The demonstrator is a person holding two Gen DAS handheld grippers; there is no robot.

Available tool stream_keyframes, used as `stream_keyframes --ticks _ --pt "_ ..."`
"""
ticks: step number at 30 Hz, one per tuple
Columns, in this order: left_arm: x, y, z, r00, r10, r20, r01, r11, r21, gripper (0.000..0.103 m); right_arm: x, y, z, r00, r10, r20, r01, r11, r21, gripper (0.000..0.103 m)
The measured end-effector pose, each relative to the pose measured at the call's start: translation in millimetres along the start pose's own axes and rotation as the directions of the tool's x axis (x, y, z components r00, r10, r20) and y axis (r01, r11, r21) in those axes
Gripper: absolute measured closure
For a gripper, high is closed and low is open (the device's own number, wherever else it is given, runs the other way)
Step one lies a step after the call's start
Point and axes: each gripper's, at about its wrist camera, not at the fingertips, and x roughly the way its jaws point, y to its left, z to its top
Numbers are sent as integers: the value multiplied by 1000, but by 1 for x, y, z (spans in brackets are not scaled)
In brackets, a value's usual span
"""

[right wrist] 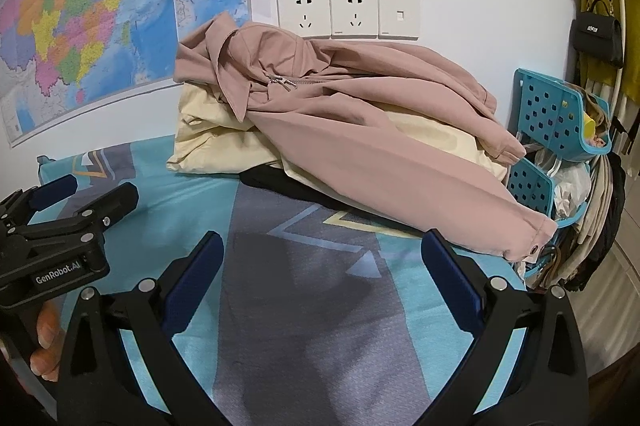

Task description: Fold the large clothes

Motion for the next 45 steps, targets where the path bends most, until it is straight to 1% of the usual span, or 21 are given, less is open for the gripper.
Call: stream_keyframes --ticks 45 --pt "-2 -2 2 1000 -9 9 9 1000 -5 7 -1 2 6 1000 -2 10 2 1000 -2 6"
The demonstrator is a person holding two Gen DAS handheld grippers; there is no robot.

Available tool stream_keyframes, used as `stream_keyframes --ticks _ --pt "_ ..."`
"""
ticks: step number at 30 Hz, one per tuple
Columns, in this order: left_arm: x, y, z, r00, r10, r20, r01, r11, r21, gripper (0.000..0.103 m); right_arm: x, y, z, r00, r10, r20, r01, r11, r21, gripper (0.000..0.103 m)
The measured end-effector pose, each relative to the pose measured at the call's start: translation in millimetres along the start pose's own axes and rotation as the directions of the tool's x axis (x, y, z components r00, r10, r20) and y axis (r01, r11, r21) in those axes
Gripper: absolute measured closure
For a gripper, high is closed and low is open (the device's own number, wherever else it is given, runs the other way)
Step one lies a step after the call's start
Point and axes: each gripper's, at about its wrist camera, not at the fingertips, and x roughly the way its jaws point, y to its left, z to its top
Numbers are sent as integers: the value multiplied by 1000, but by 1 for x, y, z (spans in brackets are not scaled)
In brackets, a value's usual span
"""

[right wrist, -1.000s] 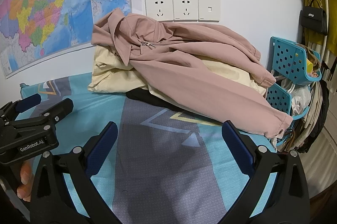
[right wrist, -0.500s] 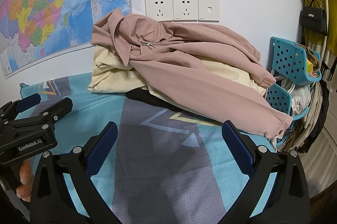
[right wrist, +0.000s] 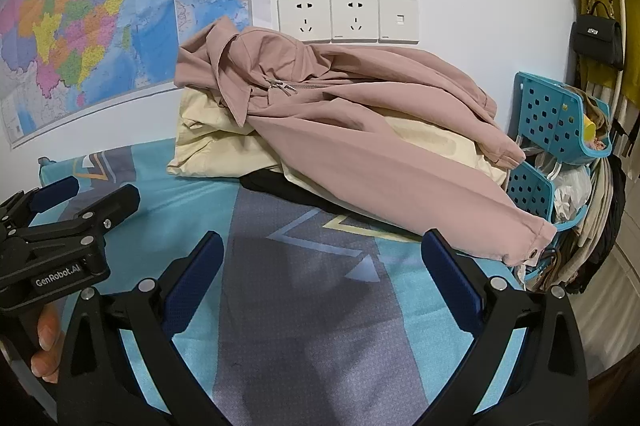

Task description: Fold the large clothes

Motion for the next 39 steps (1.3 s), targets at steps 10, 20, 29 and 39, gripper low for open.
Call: stream_keyframes --ticks 10,20,29,39 --pt "4 -2 3 1000 -13 -3 13 1000 4 7 0 0 1 1000 1 4 -1 1000 -9 6" --pt "38 9 20 998 -37 -47 36 999 -27 7 23 2 54 997 45 61 -34 984 -177 6" --pt "75 31 36 998 19 -63 -23 998 -54 7 121 19 155 989 147 30 -124 914 -386 10" --pt "116 53 41 990 73 -117 -81 995 -66 7 210 59 195 979 196 -49 -189 802 -566 13"
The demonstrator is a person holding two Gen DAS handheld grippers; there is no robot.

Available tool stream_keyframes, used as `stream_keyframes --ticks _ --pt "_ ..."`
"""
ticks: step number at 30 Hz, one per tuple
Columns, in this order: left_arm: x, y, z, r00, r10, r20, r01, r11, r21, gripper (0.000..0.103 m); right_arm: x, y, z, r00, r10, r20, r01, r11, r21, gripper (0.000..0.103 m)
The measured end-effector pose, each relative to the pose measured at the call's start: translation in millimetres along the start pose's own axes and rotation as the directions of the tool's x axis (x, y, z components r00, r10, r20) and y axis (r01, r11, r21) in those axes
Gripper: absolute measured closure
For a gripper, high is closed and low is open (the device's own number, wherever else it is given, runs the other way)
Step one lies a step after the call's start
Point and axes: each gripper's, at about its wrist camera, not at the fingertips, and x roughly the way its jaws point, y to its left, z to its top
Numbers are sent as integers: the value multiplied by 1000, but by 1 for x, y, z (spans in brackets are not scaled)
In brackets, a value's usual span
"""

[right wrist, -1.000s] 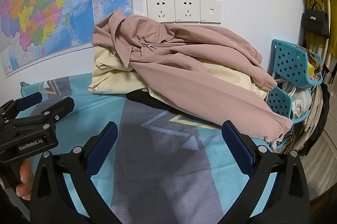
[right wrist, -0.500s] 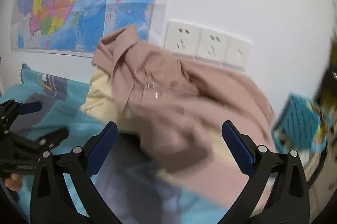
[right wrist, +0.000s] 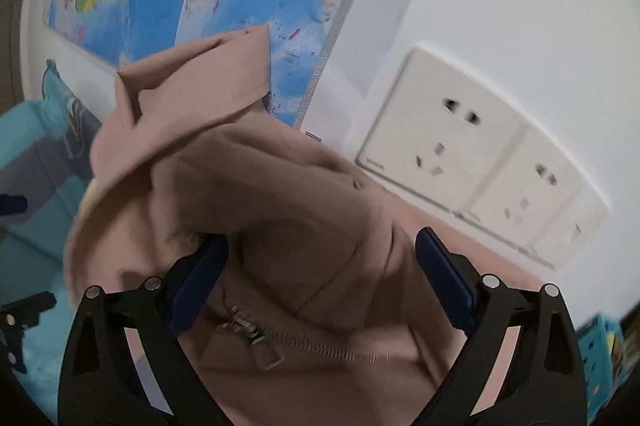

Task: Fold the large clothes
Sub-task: 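Reach the right tool into the pink jacket and grasp its collar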

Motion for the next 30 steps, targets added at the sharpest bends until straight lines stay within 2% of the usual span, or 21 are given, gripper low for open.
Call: stream_keyframes --ticks 1,2,4,5,8,9,11,12,13,14,16,18,20,22,23,24,25,26,28,30 --pt "2 2 1 1000 4 -2 -4 1000 -1 7 4 0 1 1000 22 -14 -22 1000 -10 27" --pt "4 3 1 1000 6 -1 -6 1000 -2 7 8 -2 2 998 48 -41 -49 999 -20 54" --pt "7 6 1 1000 15 -2 -15 1000 -1 7 6 -8 2 992 111 -56 -111 994 3 77" --pt "9 7 0 1000 20 -1 -20 1000 -2 7 -4 -13 2 993 105 -48 -104 994 17 86" --pt "12 11 0 1000 24 1 -24 1000 2 7 -45 -25 4 995 88 47 -89 996 31 90" --pt "13 12 0 1000 24 5 -24 1000 3 7 -69 -32 7 992 74 104 -79 996 47 90" --pt "14 12 1 1000 28 10 -28 1000 9 7 -96 -47 7 986 41 163 -58 993 99 89" --pt "14 12 1 999 31 13 -31 999 10 7 -105 -52 4 985 50 163 -68 992 108 86" --pt "14 11 1 999 32 13 -32 999 11 7 -106 -53 1 989 58 137 -71 993 97 73" --pt "14 12 1 999 35 13 -35 999 11 7 -104 -50 -2 993 52 110 -60 996 73 55" --pt "15 11 1 999 33 6 -33 999 9 7 -94 -40 -13 997 24 68 -25 1000 14 37" --pt "15 12 0 999 41 5 -41 999 9 7 -84 -30 -20 999 34 25 -32 997 -66 38" --pt "16 10 -1 999 43 -5 -43 999 12 7 -73 -15 -24 1000 12 23 -8 988 -155 26" --pt "17 10 -1 999 47 -9 -47 999 16 7 -59 -8 -19 1000 -2 11 4 984 -178 25" --pt "17 10 -2 999 50 -9 -50 999 19 7 -50 -6 -18 1000 29 -12 -30 983 -183 33" --pt "17 10 -2 998 55 -8 -55 998 22 7 -44 -5 -17 999 45 -23 -48 982 -184 48" --pt "16 10 -2 998 59 -4 -59 998 27 7 -39 -4 -15 993 95 -67 -106 978 -179 72" --pt "16 11 -2 998 60 -1 -60 998 29 7 -38 -4 -13 992 101 -75 -113 978 -177 77" --pt "13 13 0 998 59 17 -59 998 36 7 -60 -14 -7 998 69 -3 -69 989 -132 84" --pt "10 15 3 998 47 42 -49 998 40 7 -99 -42 4 996 6 93 -6 1000 -2 87"
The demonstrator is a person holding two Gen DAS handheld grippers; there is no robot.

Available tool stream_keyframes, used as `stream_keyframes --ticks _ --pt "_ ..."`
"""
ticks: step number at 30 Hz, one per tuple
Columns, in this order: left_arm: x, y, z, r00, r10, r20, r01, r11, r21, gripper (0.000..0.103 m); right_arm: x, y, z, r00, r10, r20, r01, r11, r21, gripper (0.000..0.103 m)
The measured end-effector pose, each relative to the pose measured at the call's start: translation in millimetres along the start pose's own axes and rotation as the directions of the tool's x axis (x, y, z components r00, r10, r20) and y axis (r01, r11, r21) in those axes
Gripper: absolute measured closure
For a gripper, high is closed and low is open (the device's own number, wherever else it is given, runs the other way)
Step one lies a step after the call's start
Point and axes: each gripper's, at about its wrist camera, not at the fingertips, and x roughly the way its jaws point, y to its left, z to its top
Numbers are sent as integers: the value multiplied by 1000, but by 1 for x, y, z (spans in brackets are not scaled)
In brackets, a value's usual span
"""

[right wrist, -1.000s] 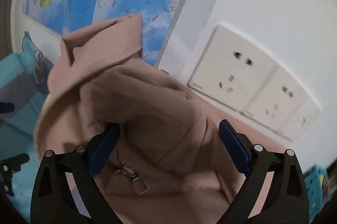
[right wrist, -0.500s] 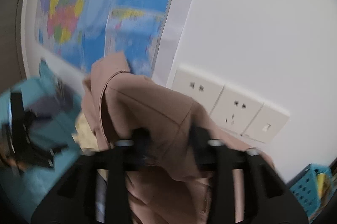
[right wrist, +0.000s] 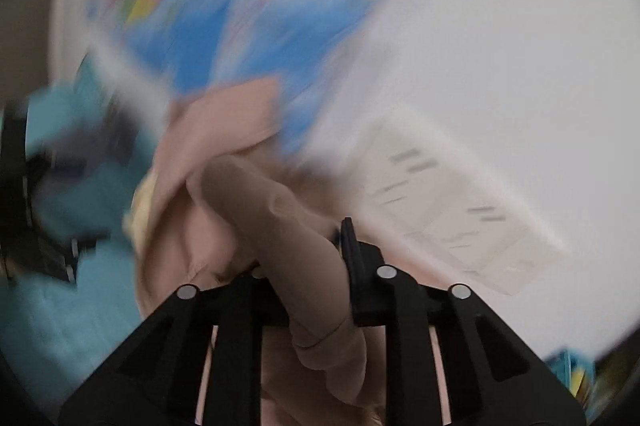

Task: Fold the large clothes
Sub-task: 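Reach the right tool into the pink jacket and grasp its collar, then lift the pink jacket with the right tool while the left tool grasps its other shoulder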

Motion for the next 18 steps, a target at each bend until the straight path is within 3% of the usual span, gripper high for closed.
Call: stream_keyframes --ticks 4,7,9,12,13,14,16,18 --pt "-13 -8 14 991 -104 87 100 994 49 7 -75 -46 16 981 -91 170 61 983 172 88" --pt "-27 -24 27 962 -207 176 188 975 122 7 -114 -64 25 966 -135 222 79 967 242 89" --pt "-36 -32 33 931 -288 222 255 952 167 7 -131 -67 30 957 -152 247 84 961 264 89" --pt "-51 -52 35 860 -438 263 369 889 272 7 -148 -68 32 950 -172 260 98 957 275 89" --pt "-58 -58 32 823 -496 276 406 855 324 7 -152 -69 32 951 -168 260 89 953 289 89" --pt "-62 -63 29 800 -526 288 418 833 362 7 -155 -69 30 952 -166 258 89 954 288 89" --pt "-66 -72 21 767 -557 317 406 805 432 6 -164 -68 30 950 -174 259 99 956 276 89" --pt "-62 -76 22 776 -534 337 374 819 435 6 -168 -67 32 951 -164 262 88 957 277 89"
